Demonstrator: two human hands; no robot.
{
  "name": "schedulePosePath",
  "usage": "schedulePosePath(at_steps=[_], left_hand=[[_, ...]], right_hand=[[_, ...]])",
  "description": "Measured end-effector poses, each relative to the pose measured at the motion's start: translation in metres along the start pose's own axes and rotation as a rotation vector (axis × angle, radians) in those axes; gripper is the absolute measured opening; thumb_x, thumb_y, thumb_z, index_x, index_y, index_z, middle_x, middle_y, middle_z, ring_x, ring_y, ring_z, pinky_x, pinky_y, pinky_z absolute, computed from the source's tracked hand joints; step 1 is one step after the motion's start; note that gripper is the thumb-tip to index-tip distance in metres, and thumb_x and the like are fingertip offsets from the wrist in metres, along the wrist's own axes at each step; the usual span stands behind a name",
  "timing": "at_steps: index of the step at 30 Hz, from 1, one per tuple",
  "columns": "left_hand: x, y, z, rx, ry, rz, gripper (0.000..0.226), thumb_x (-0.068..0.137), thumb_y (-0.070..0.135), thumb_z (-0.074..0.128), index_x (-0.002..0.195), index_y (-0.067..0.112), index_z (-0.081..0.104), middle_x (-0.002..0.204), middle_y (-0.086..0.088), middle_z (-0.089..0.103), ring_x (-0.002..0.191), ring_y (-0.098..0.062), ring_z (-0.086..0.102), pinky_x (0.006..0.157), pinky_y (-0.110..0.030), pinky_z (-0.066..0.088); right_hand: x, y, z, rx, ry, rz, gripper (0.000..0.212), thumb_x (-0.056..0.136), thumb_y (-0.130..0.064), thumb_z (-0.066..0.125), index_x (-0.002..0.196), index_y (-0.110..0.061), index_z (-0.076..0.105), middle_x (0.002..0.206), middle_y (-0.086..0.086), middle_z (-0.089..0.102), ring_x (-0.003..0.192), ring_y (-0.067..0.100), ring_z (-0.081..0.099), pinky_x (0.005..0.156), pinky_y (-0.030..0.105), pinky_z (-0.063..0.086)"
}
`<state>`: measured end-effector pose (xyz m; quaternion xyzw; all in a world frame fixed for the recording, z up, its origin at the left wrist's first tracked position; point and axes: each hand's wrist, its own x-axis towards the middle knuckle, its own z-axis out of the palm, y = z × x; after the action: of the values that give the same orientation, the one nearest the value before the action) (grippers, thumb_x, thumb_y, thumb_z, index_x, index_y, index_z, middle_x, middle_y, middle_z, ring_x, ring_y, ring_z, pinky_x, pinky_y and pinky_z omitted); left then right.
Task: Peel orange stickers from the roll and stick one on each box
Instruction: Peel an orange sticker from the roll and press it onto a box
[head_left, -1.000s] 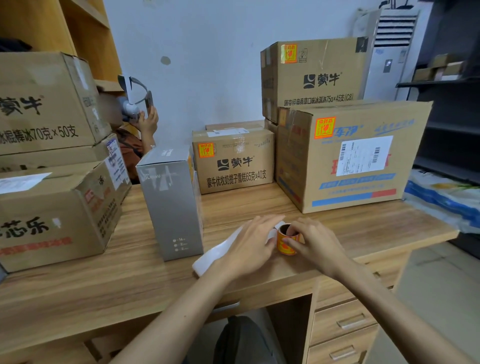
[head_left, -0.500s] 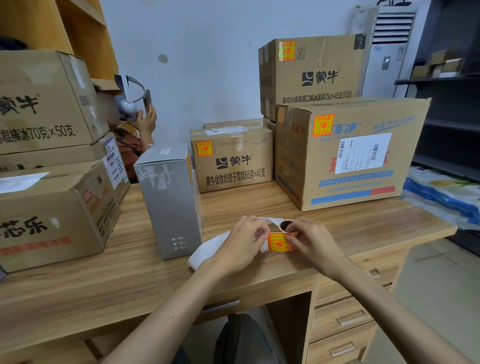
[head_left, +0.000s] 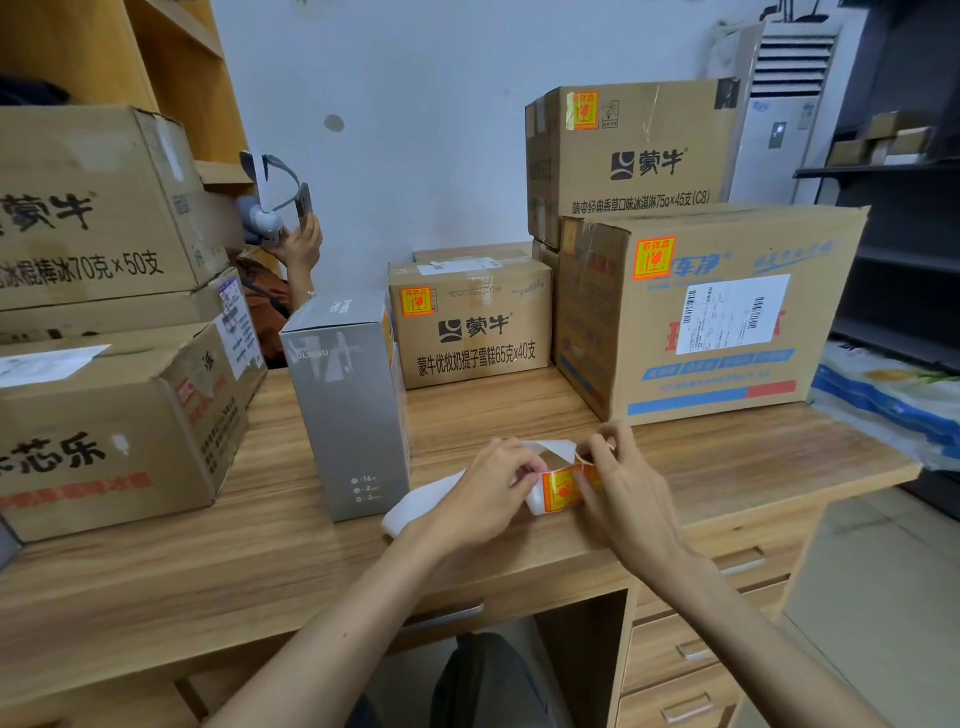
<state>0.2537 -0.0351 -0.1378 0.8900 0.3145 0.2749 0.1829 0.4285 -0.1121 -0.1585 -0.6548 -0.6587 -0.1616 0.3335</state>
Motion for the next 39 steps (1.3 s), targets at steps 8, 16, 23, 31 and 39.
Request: schedulePosePath(at_steps=[8, 16, 23, 31, 39], left_hand=[[-0.003, -0.002, 0.000, -0.010, 0.014, -0.002, 0.019, 0.101, 0.017, 0.056, 0.107, 0.016, 0.074, 0.091, 0.020, 0.054, 0.097, -0.007, 0.047, 0.085, -0.021, 0.036], [-0.003, 0.001, -0.001, -0.076, -0.011, 0.039, 0.020, 0.101, 0.019, 0.058, 0.109, 0.016, 0.076, 0.102, 0.004, 0.067, 0.102, -0.006, 0.054, 0.090, -0.020, 0.039], [-0.003, 0.004, 0.002, -0.070, -0.008, 0.050, 0.021, 0.102, 0.019, 0.058, 0.113, 0.016, 0.076, 0.101, 0.001, 0.066, 0.102, -0.011, 0.055, 0.093, -0.029, 0.043], [-0.004, 0.006, 0.002, -0.057, 0.034, 0.026, 0.020, 0.101, 0.020, 0.057, 0.103, 0.017, 0.077, 0.097, 0.001, 0.066, 0.097, -0.007, 0.053, 0.087, -0.015, 0.037], [-0.003, 0.007, 0.002, -0.041, 0.106, 0.004, 0.019, 0.097, 0.008, 0.058, 0.094, 0.006, 0.076, 0.098, -0.004, 0.068, 0.089, 0.000, 0.043, 0.078, -0.005, 0.031]], right_hand=[[-0.009, -0.014, 0.000, 0.024, 0.011, -0.099, 0.021, 0.088, -0.038, 0.067, 0.087, -0.019, 0.058, 0.092, -0.006, 0.047, 0.057, 0.011, 0.051, 0.039, 0.025, 0.039], [-0.005, -0.013, 0.004, 0.013, -0.036, -0.030, 0.022, 0.088, -0.041, 0.067, 0.087, -0.020, 0.064, 0.096, -0.007, 0.050, 0.065, 0.014, 0.058, 0.045, 0.024, 0.035], [-0.006, -0.015, 0.001, -0.015, -0.055, 0.031, 0.020, 0.085, -0.040, 0.070, 0.084, -0.020, 0.066, 0.096, -0.007, 0.054, 0.063, 0.015, 0.059, 0.047, 0.025, 0.035], [-0.008, -0.019, -0.004, 0.169, -0.120, 0.183, 0.012, 0.090, -0.036, 0.064, 0.087, -0.024, 0.065, 0.096, -0.012, 0.051, 0.079, 0.013, 0.058, 0.061, 0.031, 0.039], [-0.013, 0.004, -0.017, 0.321, -0.140, 0.287, 0.013, 0.085, -0.030, 0.070, 0.074, -0.028, 0.062, 0.093, -0.012, 0.056, 0.071, 0.006, 0.051, 0.062, 0.029, 0.036]])
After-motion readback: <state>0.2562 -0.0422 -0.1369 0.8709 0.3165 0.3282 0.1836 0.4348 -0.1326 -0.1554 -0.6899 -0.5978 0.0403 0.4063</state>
